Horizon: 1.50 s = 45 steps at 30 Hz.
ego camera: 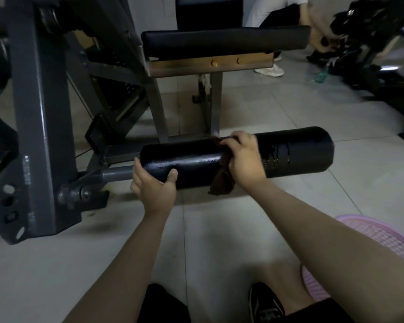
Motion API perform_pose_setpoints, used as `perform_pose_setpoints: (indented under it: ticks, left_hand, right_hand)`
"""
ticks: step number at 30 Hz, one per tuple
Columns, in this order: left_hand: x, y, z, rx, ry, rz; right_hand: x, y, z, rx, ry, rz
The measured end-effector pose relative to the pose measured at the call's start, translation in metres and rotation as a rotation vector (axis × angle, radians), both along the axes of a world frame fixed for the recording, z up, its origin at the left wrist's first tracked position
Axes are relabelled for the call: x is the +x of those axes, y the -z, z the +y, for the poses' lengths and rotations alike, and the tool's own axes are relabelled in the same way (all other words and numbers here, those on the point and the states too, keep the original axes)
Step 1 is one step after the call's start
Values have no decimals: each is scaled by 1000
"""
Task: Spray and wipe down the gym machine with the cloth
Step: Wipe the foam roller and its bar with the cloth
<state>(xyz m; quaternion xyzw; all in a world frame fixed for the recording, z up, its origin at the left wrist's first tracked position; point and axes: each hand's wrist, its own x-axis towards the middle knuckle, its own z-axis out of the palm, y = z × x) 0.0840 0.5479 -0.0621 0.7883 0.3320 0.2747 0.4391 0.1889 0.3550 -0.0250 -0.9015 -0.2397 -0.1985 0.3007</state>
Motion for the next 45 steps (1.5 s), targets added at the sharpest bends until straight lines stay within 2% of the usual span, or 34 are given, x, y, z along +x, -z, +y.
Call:
perform_pose_setpoints:
  ticks: [4, 7, 9, 11, 15, 22, 28, 30, 36, 39, 41, 45]
  left_hand:
    - [10, -9, -14, 96, -31, 33]
    - [18, -11, -24, 208, -50, 66]
    - [22, -13, -25, 295, -68, 78]
    - [27, -15, -28, 407, -57, 60]
    - [41, -14, -58, 639, 82, 32]
    - [48, -10, -94, 756, 258, 96]
    - [79, -22, -133, 812, 470, 165]
    - [86, -20, -140, 813, 465, 170]
    - [83, -9, -138, 891, 439, 153]
    - [81, -9, -141, 887, 436, 169]
    - [80, -9, -141, 887, 435, 175]
    - [81, -11, -141, 883, 446, 197]
  right_hand:
    - [18, -1, -50, 31, 252, 54]
    - [17, -12, -45, 137, 317, 137]
    - [11, -23, -24, 188, 250, 136]
    - [5, -27, 4, 188, 96, 116]
    - [-5, -19, 48, 6, -175, 129]
    - [25, -3, 8, -135, -188, -66]
    - [56, -11, -62, -57, 36, 19]
    - [67, -13, -92, -71, 125, 47]
    - [90, -3, -185, 93, 444, 81]
    - [88, 0, -189, 199, 588, 125]
    - [82, -3, -162, 176, 533, 92]
    - [60, -8, -91, 20, 102, -33]
